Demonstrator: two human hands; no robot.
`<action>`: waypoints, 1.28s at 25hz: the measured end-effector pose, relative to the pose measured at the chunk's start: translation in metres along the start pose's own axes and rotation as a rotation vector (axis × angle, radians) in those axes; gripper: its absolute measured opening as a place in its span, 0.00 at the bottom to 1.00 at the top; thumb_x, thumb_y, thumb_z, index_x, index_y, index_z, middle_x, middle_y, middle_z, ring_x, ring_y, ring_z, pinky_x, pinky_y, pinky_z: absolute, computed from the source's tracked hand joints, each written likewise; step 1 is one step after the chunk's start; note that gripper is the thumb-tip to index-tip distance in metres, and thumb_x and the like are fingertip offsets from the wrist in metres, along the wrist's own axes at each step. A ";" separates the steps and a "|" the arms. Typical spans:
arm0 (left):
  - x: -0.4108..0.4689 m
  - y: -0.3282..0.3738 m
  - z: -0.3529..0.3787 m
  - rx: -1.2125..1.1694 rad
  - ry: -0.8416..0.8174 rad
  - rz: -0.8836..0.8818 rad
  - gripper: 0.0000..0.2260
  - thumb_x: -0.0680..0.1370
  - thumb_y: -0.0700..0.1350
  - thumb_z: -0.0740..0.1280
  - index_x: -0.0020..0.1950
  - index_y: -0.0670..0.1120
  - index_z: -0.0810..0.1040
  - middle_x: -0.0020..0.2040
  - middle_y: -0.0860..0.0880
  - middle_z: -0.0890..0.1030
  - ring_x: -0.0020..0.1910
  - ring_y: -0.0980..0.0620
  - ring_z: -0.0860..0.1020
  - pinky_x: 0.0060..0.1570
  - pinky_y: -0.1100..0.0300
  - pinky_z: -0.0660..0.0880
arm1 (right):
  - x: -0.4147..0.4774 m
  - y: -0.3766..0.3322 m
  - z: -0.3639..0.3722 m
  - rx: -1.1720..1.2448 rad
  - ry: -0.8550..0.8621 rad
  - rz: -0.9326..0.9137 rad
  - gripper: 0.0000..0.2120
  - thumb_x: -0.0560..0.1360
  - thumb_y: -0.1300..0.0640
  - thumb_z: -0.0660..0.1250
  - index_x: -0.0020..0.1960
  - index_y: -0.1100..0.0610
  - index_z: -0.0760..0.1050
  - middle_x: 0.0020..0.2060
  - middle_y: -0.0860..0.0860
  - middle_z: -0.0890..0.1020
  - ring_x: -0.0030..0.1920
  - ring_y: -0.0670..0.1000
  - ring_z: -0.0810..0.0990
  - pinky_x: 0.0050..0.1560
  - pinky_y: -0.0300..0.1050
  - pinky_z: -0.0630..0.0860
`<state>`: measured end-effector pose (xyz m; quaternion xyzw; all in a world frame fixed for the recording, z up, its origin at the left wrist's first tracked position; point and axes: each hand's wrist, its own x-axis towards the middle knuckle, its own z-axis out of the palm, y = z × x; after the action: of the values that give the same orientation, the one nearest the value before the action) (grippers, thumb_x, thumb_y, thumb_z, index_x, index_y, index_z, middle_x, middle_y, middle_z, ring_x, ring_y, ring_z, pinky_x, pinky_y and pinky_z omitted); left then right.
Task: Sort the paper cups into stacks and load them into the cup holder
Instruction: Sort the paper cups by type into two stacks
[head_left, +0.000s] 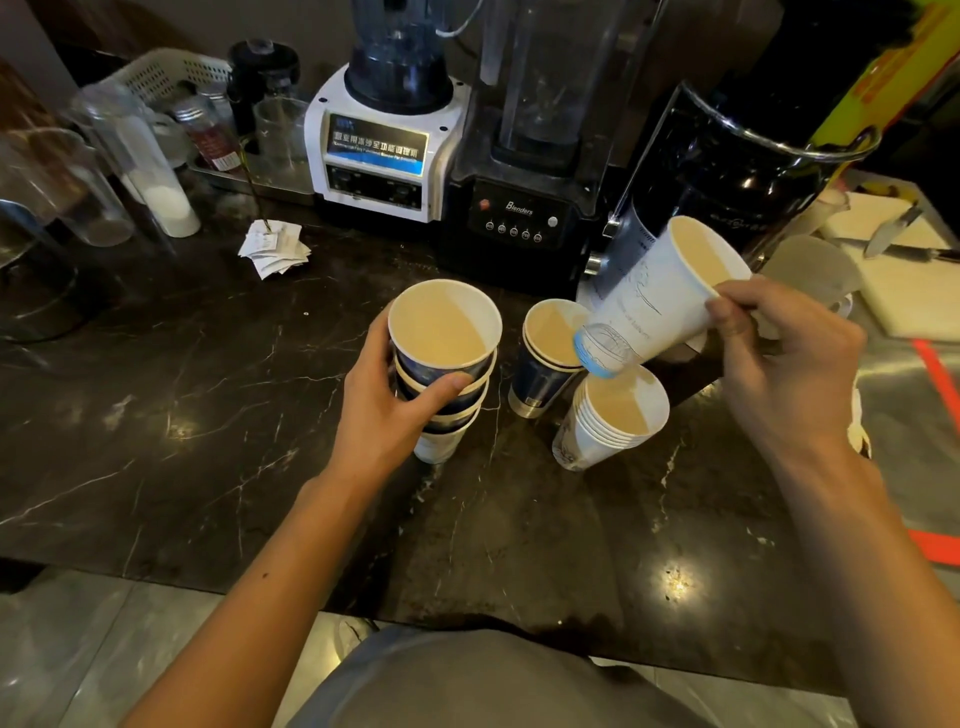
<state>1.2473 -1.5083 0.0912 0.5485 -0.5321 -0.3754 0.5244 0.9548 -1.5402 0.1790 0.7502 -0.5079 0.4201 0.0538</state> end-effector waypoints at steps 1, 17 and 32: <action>0.000 0.000 0.000 0.001 0.002 0.000 0.35 0.66 0.55 0.72 0.70 0.59 0.61 0.62 0.70 0.68 0.60 0.78 0.67 0.59 0.78 0.67 | -0.005 0.003 -0.005 -0.013 -0.008 -0.002 0.09 0.79 0.62 0.65 0.50 0.67 0.80 0.41 0.61 0.83 0.43 0.50 0.77 0.49 0.30 0.69; 0.000 -0.011 -0.001 -0.036 -0.068 -0.009 0.32 0.69 0.49 0.73 0.69 0.61 0.62 0.64 0.67 0.71 0.64 0.71 0.70 0.62 0.72 0.69 | -0.036 -0.020 0.029 0.035 -0.538 0.031 0.16 0.80 0.49 0.64 0.66 0.52 0.76 0.59 0.48 0.80 0.61 0.50 0.77 0.60 0.47 0.75; -0.007 -0.026 -0.002 -0.028 -0.098 -0.009 0.35 0.68 0.50 0.74 0.72 0.56 0.62 0.65 0.66 0.71 0.66 0.67 0.70 0.63 0.72 0.68 | 0.055 -0.055 0.025 0.165 -0.032 -0.160 0.08 0.79 0.62 0.65 0.53 0.66 0.79 0.47 0.52 0.80 0.50 0.51 0.77 0.57 0.33 0.69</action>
<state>1.2532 -1.5041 0.0654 0.5245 -0.5493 -0.4118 0.5036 1.0211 -1.5657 0.2193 0.7967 -0.4109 0.4428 0.0168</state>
